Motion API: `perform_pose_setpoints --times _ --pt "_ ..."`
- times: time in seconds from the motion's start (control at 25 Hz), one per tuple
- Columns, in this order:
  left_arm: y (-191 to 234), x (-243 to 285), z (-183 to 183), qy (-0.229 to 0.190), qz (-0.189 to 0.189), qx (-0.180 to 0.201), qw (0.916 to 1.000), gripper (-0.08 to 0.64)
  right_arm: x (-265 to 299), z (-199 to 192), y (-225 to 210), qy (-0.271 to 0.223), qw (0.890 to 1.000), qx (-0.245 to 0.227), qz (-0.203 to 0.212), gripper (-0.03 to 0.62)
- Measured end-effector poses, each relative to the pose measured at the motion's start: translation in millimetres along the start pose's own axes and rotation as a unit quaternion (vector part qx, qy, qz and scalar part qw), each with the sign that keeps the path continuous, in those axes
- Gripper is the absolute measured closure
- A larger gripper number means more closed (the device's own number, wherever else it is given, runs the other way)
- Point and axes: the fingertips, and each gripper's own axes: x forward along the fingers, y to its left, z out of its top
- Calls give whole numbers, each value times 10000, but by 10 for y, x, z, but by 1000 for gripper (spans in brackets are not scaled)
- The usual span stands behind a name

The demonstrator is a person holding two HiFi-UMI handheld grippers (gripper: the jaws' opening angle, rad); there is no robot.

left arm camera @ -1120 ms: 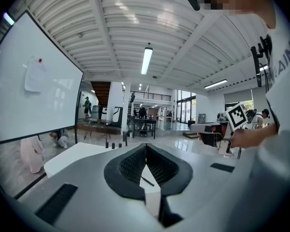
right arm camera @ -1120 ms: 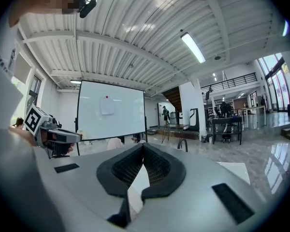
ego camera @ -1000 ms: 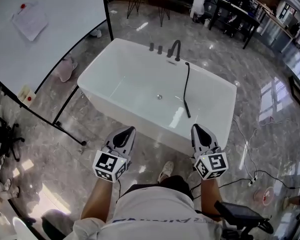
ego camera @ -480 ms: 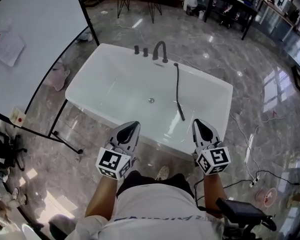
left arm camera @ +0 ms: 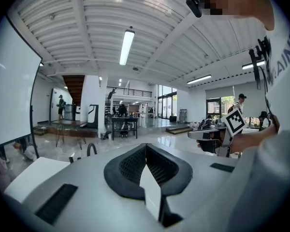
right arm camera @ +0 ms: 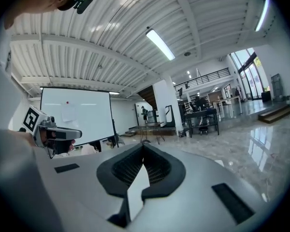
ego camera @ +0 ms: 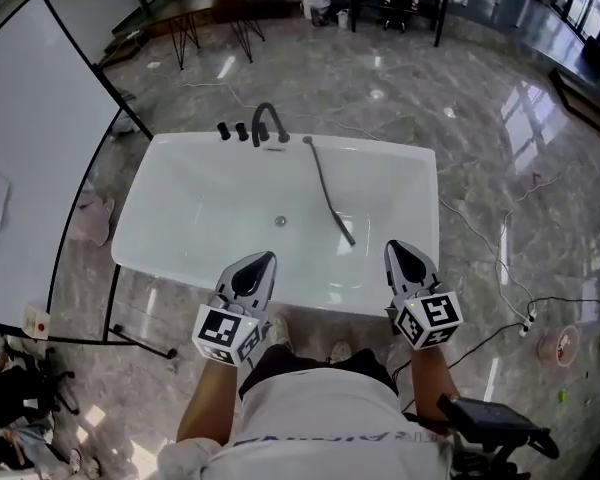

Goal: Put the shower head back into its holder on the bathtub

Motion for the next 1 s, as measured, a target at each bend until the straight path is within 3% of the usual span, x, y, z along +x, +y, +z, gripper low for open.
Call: perform_pose_setpoints --times 0.24,0.52,0.76,1.0 --pt "98 468 153 -133 -715 228 9971 541 99 107 -215 -17 9976 32 -696 580" --pt "910 634 124 -61 -1162 271 9928 541 761 147 122 163 9946 -164 -1011 580" --pt "1503 978 -121 206 -1421 216 9894 541 1106 -66 128 485 9885 -58 -1428 581" --pt "1520 1582 -502 373 -1317 72 9906 541 1118 -429 -309 714 9852 234 -1543 581"
